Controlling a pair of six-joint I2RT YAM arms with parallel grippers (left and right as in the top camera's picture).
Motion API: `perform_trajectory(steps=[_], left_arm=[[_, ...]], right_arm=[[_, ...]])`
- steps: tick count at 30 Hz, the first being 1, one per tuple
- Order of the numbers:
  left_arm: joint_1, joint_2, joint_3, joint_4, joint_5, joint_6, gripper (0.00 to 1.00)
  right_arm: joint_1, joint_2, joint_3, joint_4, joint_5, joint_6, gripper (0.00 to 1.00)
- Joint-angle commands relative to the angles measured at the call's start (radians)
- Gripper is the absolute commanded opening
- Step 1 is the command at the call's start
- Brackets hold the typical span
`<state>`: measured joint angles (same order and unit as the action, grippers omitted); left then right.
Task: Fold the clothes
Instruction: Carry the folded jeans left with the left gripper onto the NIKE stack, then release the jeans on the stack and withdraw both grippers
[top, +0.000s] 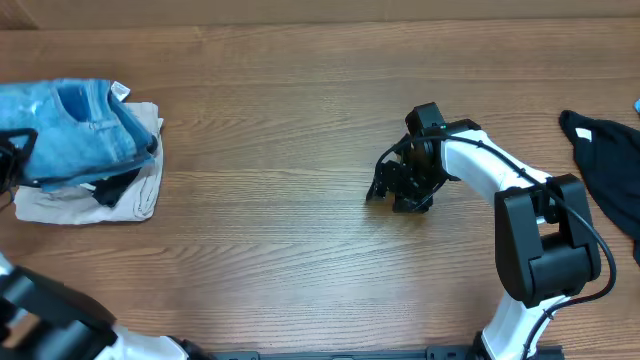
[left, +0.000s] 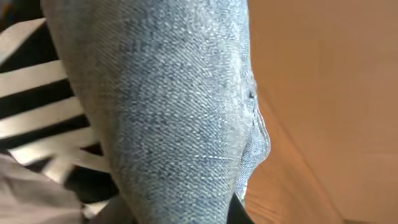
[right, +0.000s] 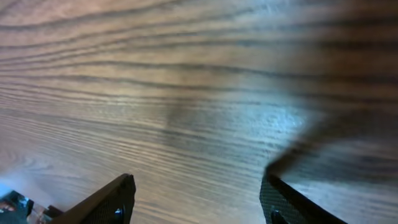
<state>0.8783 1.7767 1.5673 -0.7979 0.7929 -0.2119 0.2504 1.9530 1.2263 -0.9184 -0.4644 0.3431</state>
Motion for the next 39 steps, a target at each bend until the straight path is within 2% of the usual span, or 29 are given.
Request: perform_trajectory(steps=[1,3,5,6,8,9,12,16,18,21,22,23,24,25,30,35,39], left_arm=[[0.011,0.115,0.036,0.012,0.091,0.108,0.04],[0.023,0.164,0.036,-0.01,0.066,0.112,0.04],[0.037,0.194,0.036,-0.042,-0.026,0.111,0.06],[0.044,0.201,0.036,-0.059,-0.096,0.111,0.15],[0.06,0.204,0.036,-0.069,-0.168,0.108,0.6],[0.071,0.203,0.038,-0.067,-0.151,0.074,0.83],[0.105,0.2,0.072,-0.105,-0.018,0.04,0.96],[0.112,0.137,0.194,-0.275,0.008,0.116,1.0],[0.102,0.074,0.227,-0.304,-0.022,0.12,1.0],[0.085,-0.074,0.256,-0.306,-0.15,0.119,1.0],[0.079,-0.116,0.258,-0.306,-0.186,0.119,0.98],[0.068,-0.157,0.258,-0.303,-0.232,0.121,0.91],[0.048,-0.188,0.258,-0.297,-0.283,0.128,0.6],[0.007,-0.209,0.258,-0.293,-0.37,0.13,0.04],[-0.149,-0.083,0.203,-0.259,-0.533,0.125,0.04],[-0.165,0.228,0.18,-0.233,-0.56,0.101,0.04],[-0.172,0.441,0.18,-0.148,-0.564,0.146,0.04]], right_arm=[[0.001,-0.034,-0.007,-0.017,-0.004,-0.003,0.68],[0.001,-0.034,-0.007,-0.029,-0.005,-0.002,0.68],[0.001,-0.034,-0.007,-0.039,-0.005,0.001,0.68],[0.001,-0.034,-0.007,-0.046,-0.005,0.001,0.68],[0.001,-0.034,-0.007,-0.056,-0.005,0.001,0.69],[0.001,-0.034,-0.007,-0.058,-0.005,0.0,0.68],[0.001,-0.034,-0.007,-0.064,-0.005,0.0,0.69],[0.0,-0.034,-0.007,-0.072,-0.005,-0.004,0.69],[0.001,-0.034,-0.007,-0.072,-0.005,-0.004,0.69],[0.001,-0.04,-0.007,-0.076,-0.005,-0.009,0.69],[0.001,-0.042,-0.007,-0.076,-0.005,-0.016,0.69],[0.001,-0.043,-0.007,-0.076,-0.005,-0.021,0.69],[0.001,-0.045,-0.007,-0.075,-0.005,-0.027,0.69],[0.001,-0.045,-0.007,-0.076,-0.005,-0.027,0.69],[0.001,-0.045,-0.007,-0.081,-0.005,-0.03,0.69],[0.001,-0.045,-0.007,-0.103,-0.005,-0.03,0.69],[0.001,-0.045,-0.007,-0.144,-0.006,-0.025,0.69]])
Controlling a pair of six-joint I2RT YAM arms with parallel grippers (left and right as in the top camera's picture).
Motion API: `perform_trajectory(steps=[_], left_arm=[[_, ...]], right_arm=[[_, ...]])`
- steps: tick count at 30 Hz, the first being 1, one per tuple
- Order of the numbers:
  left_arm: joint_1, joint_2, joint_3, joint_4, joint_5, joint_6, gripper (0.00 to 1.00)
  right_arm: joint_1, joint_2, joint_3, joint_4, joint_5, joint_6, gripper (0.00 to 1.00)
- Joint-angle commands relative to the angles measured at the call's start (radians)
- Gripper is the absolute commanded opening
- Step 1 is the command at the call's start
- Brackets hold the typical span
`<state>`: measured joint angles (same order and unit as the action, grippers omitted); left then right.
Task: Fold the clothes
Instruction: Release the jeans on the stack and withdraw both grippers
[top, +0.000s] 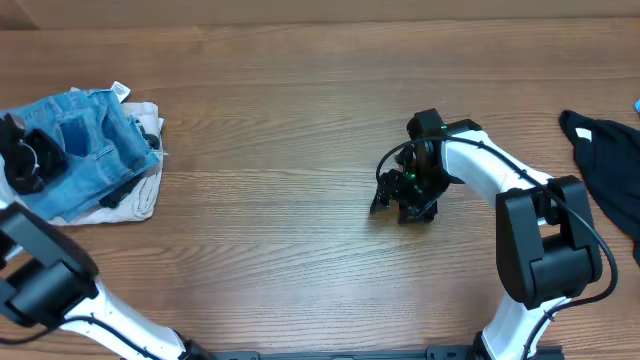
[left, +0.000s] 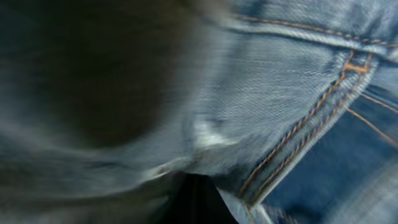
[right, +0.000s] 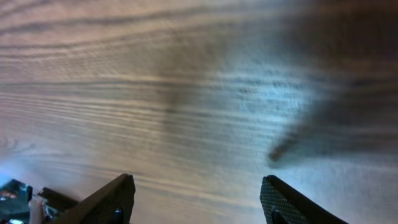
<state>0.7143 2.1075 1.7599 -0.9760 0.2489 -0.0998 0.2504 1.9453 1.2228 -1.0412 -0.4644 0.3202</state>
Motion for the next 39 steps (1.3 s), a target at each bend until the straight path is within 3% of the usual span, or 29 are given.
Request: perform_trajectory(steps=[1,4,7,13,16,19,22,25,26,28,30,39], left_arm=[[-0.008,0.149,-0.013,0.04,-0.02,0.037,0.04],[-0.008,0.221,-0.013,0.047,-0.002,0.036,0.04],[0.001,0.218,0.002,0.056,0.158,0.036,0.04],[-0.021,-0.031,0.18,-0.143,0.229,0.096,0.09],[-0.094,-0.279,0.287,-0.268,0.284,0.194,0.2],[-0.219,-0.491,0.325,-0.348,0.263,0.249,0.4],[-0.367,-0.675,0.324,-0.421,0.068,0.191,0.6],[-0.472,-0.793,0.324,-0.511,-0.069,0.11,0.63],[-0.49,-0.819,0.323,-0.539,-0.081,0.094,0.64],[-0.506,-0.858,0.323,-0.605,-0.084,0.073,0.71],[-0.505,-0.879,0.323,-0.668,-0.084,0.074,0.97],[-0.505,-0.872,0.323,-0.713,-0.075,0.047,1.0]], right_arm=[[0.001,-0.038,-0.004,-0.035,-0.008,-0.002,0.69],[0.001,-0.038,-0.004,-0.053,-0.008,-0.001,0.68],[0.001,-0.039,-0.003,-0.056,-0.008,0.016,0.68],[0.0,-0.142,0.062,-0.055,0.012,-0.043,0.65],[0.001,-0.323,0.178,-0.061,0.127,-0.066,0.66],[0.0,-0.504,0.278,-0.061,0.174,-0.135,0.69],[0.0,-0.692,0.348,-0.059,0.185,-0.198,0.74],[0.001,-0.859,0.352,-0.058,0.215,-0.198,0.84],[0.001,-0.897,0.352,-0.064,0.223,-0.198,1.0],[0.001,-0.969,0.352,-0.077,0.24,-0.198,1.0],[0.001,-1.027,0.352,-0.1,0.24,-0.197,1.0],[0.001,-1.111,0.352,-0.186,0.24,-0.197,1.0]])
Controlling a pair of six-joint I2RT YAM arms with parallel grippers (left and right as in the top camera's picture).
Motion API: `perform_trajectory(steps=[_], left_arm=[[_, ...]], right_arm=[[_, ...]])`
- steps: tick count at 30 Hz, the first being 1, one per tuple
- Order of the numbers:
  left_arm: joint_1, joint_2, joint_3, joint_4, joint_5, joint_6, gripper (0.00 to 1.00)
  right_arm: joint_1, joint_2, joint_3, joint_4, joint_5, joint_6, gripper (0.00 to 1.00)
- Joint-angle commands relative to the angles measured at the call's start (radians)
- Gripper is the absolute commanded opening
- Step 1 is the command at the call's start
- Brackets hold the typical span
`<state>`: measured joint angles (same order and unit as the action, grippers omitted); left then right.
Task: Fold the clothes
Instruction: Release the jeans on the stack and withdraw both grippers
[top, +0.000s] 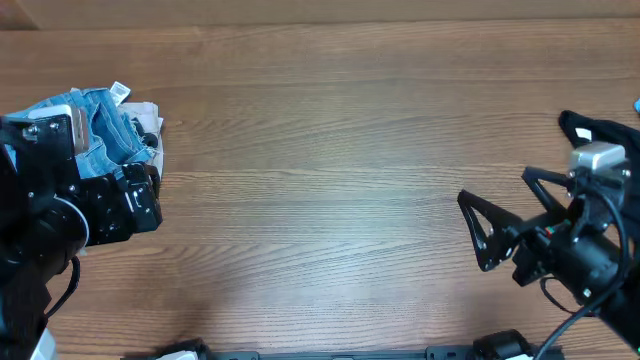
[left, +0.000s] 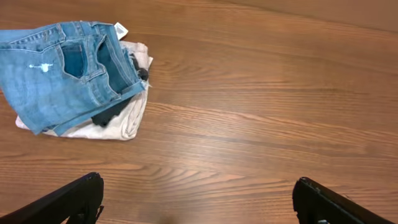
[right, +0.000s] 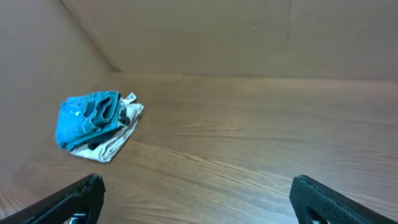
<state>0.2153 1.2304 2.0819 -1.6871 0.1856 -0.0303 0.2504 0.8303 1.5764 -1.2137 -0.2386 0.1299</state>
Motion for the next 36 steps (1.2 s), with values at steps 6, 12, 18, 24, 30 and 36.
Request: perform_trajectory(steps=[6,12,18,24,30,36], left_arm=[[-0.006,0.024,0.001,-0.002,-0.011,-0.022,1.0],[-0.006,0.04,0.001,-0.002,-0.011,-0.022,1.0],[-0.006,0.045,0.001,-0.002,-0.011,-0.022,1.0],[-0.006,0.045,0.001,-0.002,-0.011,-0.022,1.0],[-0.006,0.045,0.001,-0.002,-0.011,-0.022,1.0],[-0.006,0.045,0.001,-0.002,-0.011,-0.022,1.0]], right_arm=[[0.001,0.004,-0.002,-0.038,0.014,-0.007,1.0],[-0.021,-0.081,-0.061,-0.026,0.066,-0.015,1.0],[-0.097,-0.369,-0.562,0.308,0.076,-0.025,1.0],[-0.106,-0.623,-1.08,0.488,0.077,-0.026,1.0],[-0.106,-0.787,-1.308,0.58,0.034,-0.026,1.0],[-0.107,-0.827,-1.382,0.607,-0.002,-0.026,1.0]])
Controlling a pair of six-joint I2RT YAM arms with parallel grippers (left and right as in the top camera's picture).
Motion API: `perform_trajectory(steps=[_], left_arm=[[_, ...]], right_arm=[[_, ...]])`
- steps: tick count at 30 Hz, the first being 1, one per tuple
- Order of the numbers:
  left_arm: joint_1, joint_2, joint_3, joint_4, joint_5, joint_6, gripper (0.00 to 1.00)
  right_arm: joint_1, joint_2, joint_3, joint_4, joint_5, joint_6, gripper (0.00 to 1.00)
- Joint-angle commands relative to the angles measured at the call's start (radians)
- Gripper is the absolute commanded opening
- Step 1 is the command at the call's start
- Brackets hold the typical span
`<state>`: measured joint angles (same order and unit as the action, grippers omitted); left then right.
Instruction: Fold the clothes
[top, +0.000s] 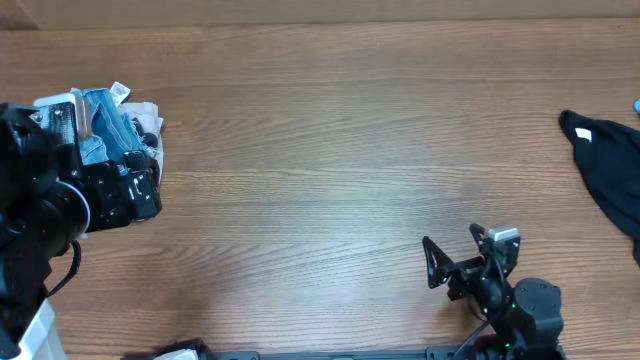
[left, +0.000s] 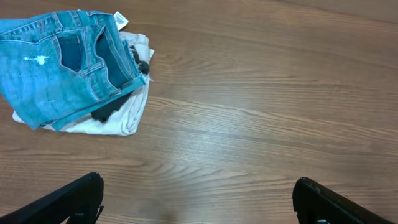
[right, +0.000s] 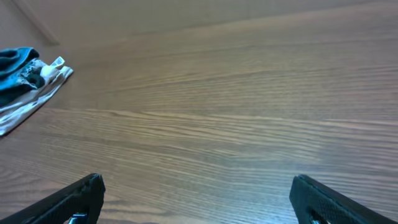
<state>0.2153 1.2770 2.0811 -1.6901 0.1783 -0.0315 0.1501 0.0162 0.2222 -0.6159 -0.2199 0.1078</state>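
Note:
A pile of folded clothes (left: 74, 74) lies at the table's far left, blue denim shorts (top: 105, 125) on top of a white garment (left: 115, 118) with a black piece between them. It also shows small in the right wrist view as the pile (right: 25, 78). A loose black garment (top: 608, 170) lies at the right edge. My left gripper (left: 199, 199) hangs open and empty, high above the table to the right of the pile. My right gripper (right: 198, 199) is open and empty too, low over the front of the table (top: 458, 258).
My raised left arm (top: 70, 200) covers part of the pile in the overhead view. Bare wooden tabletop (top: 330, 150) stretches between the pile and the black garment. A wall rises behind the table's far edge (right: 124, 12).
My right arm has moved from high at the right edge to low at the table's front, right of centre. The left arm has shifted only slightly. Both grippers stay open.
At first the denim was bunched over the pile at my left gripper, with my right gripper low on the table's middle. Then the denim lay flatter on the pile. Later both arms stood back, open and empty, and now the right one sits at the front.

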Motion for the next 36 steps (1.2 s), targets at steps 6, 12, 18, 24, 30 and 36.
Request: perform_trajectory(steps=[6,12,18,24,30,36], left_arm=[[-0.006,-0.002,0.002,0.001,-0.004,-0.021,1.0],[-0.006,-0.002,0.002,0.001,-0.004,-0.021,1.0],[-0.024,-0.002,0.002,0.001,-0.006,-0.021,1.0],[-0.05,-0.004,0.001,0.001,-0.026,-0.013,1.0],[-0.062,-0.109,-0.144,0.263,-0.032,0.002,1.0],[-0.092,-0.437,-0.727,0.796,0.023,0.002,1.0]], right_arm=[[-0.006,-0.006,-0.065,0.02,-0.006,-0.004,1.0],[-0.006,-0.006,-0.065,0.02,-0.006,-0.004,1.0],[-0.006,-0.006,-0.065,0.02,-0.006,-0.004,1.0],[-0.006,-0.006,-0.065,0.02,-0.006,-0.004,1.0],[-0.006,-0.006,-0.065,0.02,-0.006,-0.004,1.0],[-0.006,-0.006,-0.065,0.02,-0.006,-0.004,1.0]])
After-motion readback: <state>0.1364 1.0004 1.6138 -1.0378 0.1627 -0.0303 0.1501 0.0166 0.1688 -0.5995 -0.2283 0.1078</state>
